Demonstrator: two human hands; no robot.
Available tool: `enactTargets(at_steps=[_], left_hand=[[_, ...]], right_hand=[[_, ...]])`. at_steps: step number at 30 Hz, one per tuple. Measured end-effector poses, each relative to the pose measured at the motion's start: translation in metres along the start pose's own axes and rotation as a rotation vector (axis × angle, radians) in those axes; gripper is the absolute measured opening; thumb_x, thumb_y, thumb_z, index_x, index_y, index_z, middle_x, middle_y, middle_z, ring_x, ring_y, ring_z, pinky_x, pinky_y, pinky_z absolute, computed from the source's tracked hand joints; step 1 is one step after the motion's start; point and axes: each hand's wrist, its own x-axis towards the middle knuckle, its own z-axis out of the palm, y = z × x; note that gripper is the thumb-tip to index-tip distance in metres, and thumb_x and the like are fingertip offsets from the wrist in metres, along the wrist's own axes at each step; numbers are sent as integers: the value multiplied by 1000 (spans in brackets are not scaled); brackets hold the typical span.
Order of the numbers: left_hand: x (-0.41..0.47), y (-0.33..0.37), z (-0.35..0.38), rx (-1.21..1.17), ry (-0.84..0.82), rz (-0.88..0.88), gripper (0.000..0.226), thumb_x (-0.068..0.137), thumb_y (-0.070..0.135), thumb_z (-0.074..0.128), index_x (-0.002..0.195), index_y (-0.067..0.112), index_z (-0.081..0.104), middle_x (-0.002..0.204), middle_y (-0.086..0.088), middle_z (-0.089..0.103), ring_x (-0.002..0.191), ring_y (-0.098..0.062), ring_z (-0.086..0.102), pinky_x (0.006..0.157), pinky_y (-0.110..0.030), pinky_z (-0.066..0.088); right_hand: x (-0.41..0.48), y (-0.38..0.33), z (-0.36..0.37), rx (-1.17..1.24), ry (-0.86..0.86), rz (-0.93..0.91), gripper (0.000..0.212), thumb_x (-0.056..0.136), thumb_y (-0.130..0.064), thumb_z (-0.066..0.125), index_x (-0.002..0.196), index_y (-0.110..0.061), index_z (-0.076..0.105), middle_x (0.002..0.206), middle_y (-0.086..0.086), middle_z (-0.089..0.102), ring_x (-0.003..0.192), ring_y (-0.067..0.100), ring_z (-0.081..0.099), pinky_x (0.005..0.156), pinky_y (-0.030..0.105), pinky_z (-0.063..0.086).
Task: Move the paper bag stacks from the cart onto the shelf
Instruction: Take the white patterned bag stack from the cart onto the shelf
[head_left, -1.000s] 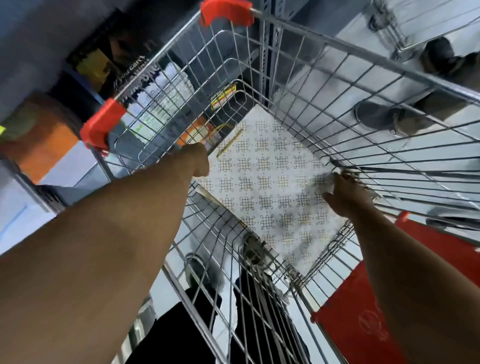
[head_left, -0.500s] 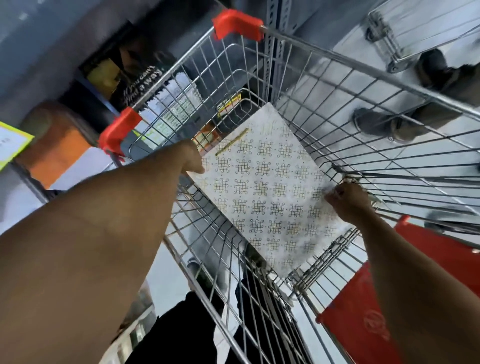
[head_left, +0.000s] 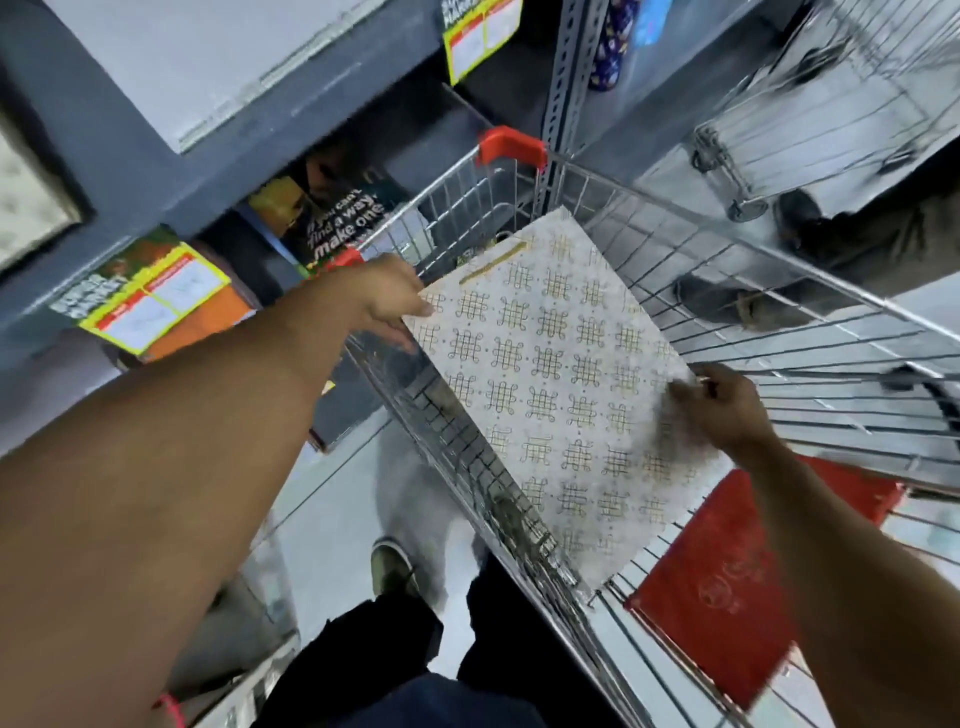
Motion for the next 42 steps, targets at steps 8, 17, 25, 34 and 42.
enactTargets(at_steps=[8, 17, 25, 34, 42], left_hand=[[-75, 21, -34, -282, -48, 181, 13, 90, 5, 63, 85, 14, 54, 76, -5, 64, 51, -11, 64, 49, -23, 59], [-188, 40, -132, -436, 82, 440, 12, 85, 5, 68, 93, 10, 60, 79, -10, 68, 47, -11, 65, 46, -22, 54], [-272, 8, -229, -865, 465, 617, 14, 86, 16, 69, 75, 12, 62, 72, -3, 70, 57, -11, 64, 48, -22, 51], [-298, -32, -278, -1125, 653, 659, 20, 83, 15, 72, 100, 5, 71, 97, -8, 75, 71, -14, 73, 58, -28, 61], [-291, -45, -291, -1146, 732, 605, 12, 79, 13, 76, 90, 10, 73, 85, -5, 76, 68, -14, 74, 60, -29, 61]], right_hand=[[-62, -71, -77, 66, 108, -156, 16, 87, -30, 70, 73, -22, 67, 54, -7, 61, 39, 0, 50, 39, 17, 41], [-127, -188, -133, 201, 167, -353, 29, 91, -20, 67, 65, -15, 55, 36, -6, 42, 30, 8, 32, 33, 13, 26], [-179, -298, -80, 360, 134, -586, 21, 91, -26, 65, 76, -13, 59, 39, -5, 51, 29, 10, 39, 33, 15, 29], [-205, -359, -1, 382, 155, -591, 24, 84, -38, 68, 81, -15, 67, 79, 1, 76, 73, 22, 73, 72, 47, 61], [-203, -369, 5, 383, 72, -597, 17, 87, -37, 67, 87, -20, 67, 86, 0, 77, 77, 21, 74, 75, 50, 61]])
